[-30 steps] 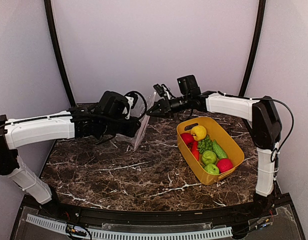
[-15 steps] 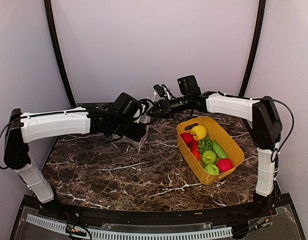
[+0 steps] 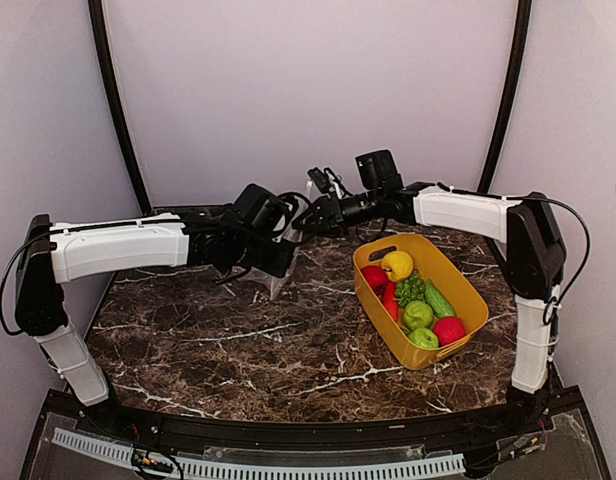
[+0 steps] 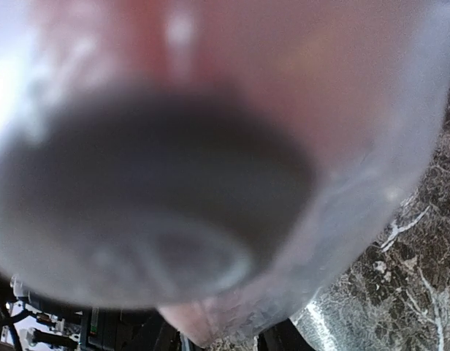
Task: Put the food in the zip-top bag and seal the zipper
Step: Adjust the zipper food storage bag at the center of the board.
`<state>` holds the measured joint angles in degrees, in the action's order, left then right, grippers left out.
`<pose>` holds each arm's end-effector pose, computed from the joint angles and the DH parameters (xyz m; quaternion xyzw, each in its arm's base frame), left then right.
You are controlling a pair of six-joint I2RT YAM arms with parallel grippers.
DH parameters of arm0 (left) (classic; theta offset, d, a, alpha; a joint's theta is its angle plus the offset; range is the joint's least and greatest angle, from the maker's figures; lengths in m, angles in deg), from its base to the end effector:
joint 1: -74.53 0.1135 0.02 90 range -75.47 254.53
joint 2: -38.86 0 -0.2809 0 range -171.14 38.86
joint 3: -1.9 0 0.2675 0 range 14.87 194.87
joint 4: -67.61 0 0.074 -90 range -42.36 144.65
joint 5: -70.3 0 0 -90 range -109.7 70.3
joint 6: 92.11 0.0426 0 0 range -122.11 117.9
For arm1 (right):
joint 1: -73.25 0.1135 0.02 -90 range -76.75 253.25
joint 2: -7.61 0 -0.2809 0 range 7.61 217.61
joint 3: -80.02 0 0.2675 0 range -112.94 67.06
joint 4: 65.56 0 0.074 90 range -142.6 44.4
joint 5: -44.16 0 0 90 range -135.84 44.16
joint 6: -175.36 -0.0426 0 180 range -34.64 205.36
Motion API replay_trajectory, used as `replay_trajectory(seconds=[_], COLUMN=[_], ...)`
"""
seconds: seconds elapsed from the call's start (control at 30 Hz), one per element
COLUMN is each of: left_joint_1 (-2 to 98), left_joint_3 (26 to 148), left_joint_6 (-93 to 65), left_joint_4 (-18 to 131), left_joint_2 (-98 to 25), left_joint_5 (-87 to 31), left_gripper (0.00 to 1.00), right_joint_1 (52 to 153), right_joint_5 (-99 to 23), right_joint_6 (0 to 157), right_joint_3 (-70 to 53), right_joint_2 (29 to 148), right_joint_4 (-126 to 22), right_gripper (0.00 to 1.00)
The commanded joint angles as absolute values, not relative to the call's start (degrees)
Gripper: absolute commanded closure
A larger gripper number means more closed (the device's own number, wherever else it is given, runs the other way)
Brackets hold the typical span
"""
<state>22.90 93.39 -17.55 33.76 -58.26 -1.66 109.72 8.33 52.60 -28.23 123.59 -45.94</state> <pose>0.2645 -0.3128 0.2932 0.2138 0.8698 -0.1146 0.4296 0.3783 0.3226 0.2846 -0.2612 0.7525 0.5830 0.1600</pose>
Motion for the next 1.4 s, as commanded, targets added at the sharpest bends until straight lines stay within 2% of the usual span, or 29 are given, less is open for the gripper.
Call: replay_trajectory(seconds=[0.0, 0.07, 0.1, 0.33, 0.7, 0.8, 0.93, 1.03, 1.13, 1.17, 1.27, 1.37], left_joint_1=[23.1, 23.1, 23.1, 23.1, 22.6, 22.4, 22.2, 22.1, 22.1, 22.1, 22.1, 22.1], left_joint_3=[92.8, 92.2, 92.0, 91.1, 90.1, 90.4, 91.2, 91.0, 90.1, 90.0, 90.0, 90.9], left_joint_6=[-18.2, -18.8, -19.3, -22.9, -25.7, -26.5, -28.0, -30.0, -30.7, -30.3, -28.6, -26.7], left_joint_4=[34.6, 35.0, 35.3, 36.4, 38.1, 38.9, 38.4, 37.5, 37.5, 37.7, 39.5, 40.1], left_joint_2=[-57.6, -56.6, -56.1, -54.5, -53.5, -54.3, -54.5, -54.2, -54.1, -54.2, -55.3, -56.8], left_joint_5=[5.6, 6.2, 6.1, 4.7, 4.2, 5.1, 8.0, 10.6, 13.9, 14.4, 15.0, 13.8], left_gripper=[0.99, 0.99, 0.99, 0.99, 0.99, 0.99, 0.97, 0.95, 0.88, 0.8, 0.69, 0.67], right_joint_1=[110.2, 110.2, 110.1, 110.2, 111.9, 113.4, 113.9, 113.9, 114.2, 114.3, 114.4, 114.5], right_joint_5=[4.5, -1.6, -3.1, -9.6, -11.5, -17.3, -22.4, -21.4, -18.7, -17.3, -13.9, -11.9], right_joint_6=[55.8, 57.6, 57.9, 57.5, 57.9, 59.6, 57.8, 56.2, 54.1, 53.3, 50.4, 49.3], right_joint_3=[-28.4, -29.1, -28.9, -30.3, -36.0, -40.7, -42.9, -42.4, -40.6, -39.9, -38.4, -38.0], right_joint_2=[120.5, 119.7, 119.4, 121.0, 123.4, 126.1, 128.0, 127.8, 126.9, 126.6, 125.9, 125.5], right_joint_4=[-43.0, -38.4, -37.9, -34.2, -32.6, -28.9, -26.1, -26.4, -28.3, -29.0, -31.6, -32.9], right_gripper=[0.57, 0.49, 0.48, 0.54, 0.54, 0.61, 0.87, 1.0, 1.0, 1.0, 1.0, 1.0])
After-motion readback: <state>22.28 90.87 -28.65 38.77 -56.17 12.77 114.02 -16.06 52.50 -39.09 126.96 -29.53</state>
